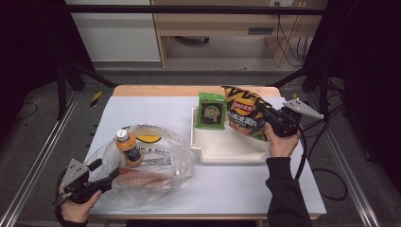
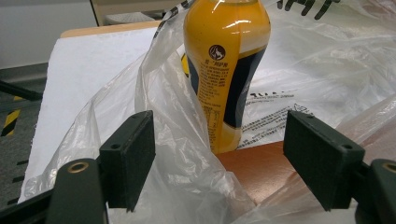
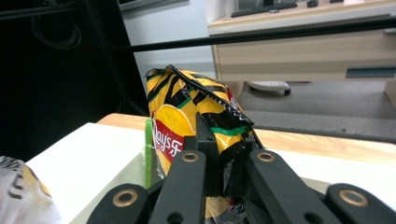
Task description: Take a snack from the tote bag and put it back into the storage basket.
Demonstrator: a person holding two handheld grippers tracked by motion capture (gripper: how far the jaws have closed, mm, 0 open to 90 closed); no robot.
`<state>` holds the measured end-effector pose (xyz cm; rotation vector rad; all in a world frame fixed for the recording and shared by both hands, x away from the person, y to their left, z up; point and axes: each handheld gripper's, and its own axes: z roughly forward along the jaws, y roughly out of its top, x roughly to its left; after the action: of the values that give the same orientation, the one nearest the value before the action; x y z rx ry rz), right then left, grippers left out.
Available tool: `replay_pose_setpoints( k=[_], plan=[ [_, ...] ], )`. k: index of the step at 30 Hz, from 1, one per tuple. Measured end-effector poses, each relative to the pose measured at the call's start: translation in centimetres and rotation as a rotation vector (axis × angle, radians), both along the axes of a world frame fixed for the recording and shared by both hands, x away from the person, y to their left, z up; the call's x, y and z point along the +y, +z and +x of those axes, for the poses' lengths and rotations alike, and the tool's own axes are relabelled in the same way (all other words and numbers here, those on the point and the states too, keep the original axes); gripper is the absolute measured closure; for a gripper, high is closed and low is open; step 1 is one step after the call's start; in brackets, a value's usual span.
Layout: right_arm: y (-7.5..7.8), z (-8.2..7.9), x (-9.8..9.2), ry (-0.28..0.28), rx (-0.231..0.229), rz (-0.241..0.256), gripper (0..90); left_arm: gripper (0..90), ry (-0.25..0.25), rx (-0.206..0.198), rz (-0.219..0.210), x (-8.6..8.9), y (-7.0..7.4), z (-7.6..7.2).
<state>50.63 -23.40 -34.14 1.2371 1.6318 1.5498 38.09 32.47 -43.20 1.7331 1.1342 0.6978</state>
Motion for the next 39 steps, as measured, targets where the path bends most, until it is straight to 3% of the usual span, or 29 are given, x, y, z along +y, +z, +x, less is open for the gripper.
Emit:
replay_pose_setpoints(
  k=[6, 17, 27, 33, 39],
  plan=[
    [-1.6, 1.1, -0.4, -0.022, 0.035, 0.008, 87.9, 24.7, 0.002, 0.003, -0.001, 0.0, -0.1, 0.0],
    [-3.3, 2.6, -1.0, -0.042, 0.068, 0.05, 87.2, 24.8, 0.005, 0.007, 0.0, 0.1, -0.2, 0.1],
    [-4.2, 3.9, -1.4, -0.119, 0.056, 0.013, 80.1, 24.7, 0.006, 0.013, 0.004, 0.1, -0.4, 0.2],
    [-4.5, 4.4, -1.5, -0.174, 0.05, -0.03, 68.8, 24.7, 0.006, 0.013, 0.003, 0.2, -0.3, 0.2],
    [-4.6, 4.3, -1.8, -0.214, 0.079, -0.074, 43.3, 24.8, 0.007, 0.011, 0.002, 0.1, -0.3, 0.1]
  ],
)
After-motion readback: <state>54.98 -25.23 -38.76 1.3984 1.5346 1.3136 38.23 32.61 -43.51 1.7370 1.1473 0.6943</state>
